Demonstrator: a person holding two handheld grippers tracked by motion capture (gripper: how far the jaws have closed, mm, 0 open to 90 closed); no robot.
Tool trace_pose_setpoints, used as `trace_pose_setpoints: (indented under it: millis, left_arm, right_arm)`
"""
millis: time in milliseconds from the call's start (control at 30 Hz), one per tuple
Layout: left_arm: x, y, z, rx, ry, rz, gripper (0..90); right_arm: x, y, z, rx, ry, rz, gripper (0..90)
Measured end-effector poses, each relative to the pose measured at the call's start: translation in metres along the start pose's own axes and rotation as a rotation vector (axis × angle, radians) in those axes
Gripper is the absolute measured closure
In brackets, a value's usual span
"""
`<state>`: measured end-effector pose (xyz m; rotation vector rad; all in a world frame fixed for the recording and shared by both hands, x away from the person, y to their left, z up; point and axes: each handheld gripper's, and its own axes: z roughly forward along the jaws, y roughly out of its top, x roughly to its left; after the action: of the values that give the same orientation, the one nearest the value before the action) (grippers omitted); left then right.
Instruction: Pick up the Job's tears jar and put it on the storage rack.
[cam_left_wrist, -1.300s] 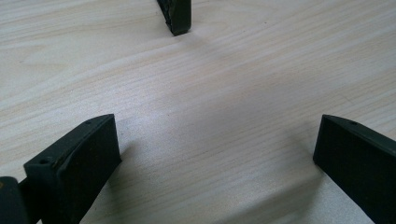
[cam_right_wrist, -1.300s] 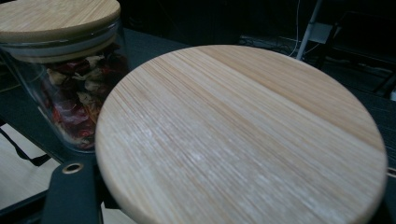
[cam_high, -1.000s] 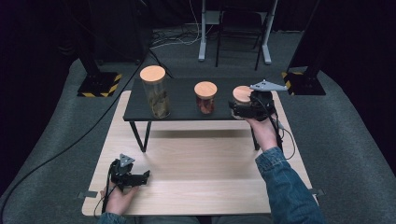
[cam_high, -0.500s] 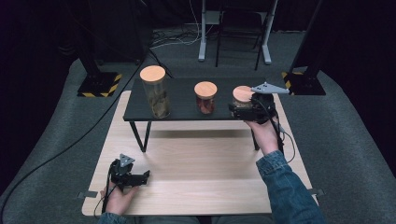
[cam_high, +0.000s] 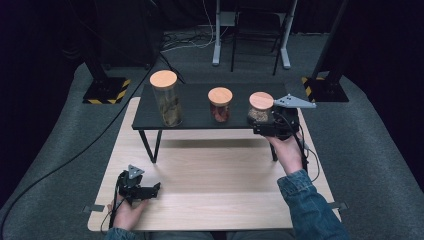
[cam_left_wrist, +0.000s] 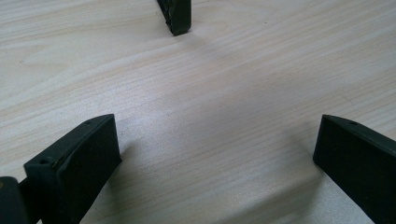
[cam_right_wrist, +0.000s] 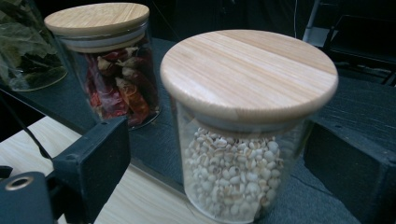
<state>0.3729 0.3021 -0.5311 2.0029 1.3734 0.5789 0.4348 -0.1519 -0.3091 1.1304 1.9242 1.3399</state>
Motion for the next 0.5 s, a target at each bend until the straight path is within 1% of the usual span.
trace_pose_setpoints:
  millis: [233, 400, 500]
  left_arm:
    - [0.000, 0.000, 0.000, 0.000, 0.000, 0.000, 0.0]
    - [0.000, 0.000, 0.000, 0.000, 0.000, 0.000, 0.0]
    - [0.000, 0.000, 0.000, 0.000, 0.000, 0.000, 0.0]
  right_arm:
    - [0.005, -0.007, -0.009, -0.009, -0.006, -0.016, 6.5]
    - [0.008, -0.012, -0.015, -0.014, 0.012, -0.014, 6.6]
    - [0.011, -0.015, -0.019, -0.015, 0.012, -0.024, 6.7]
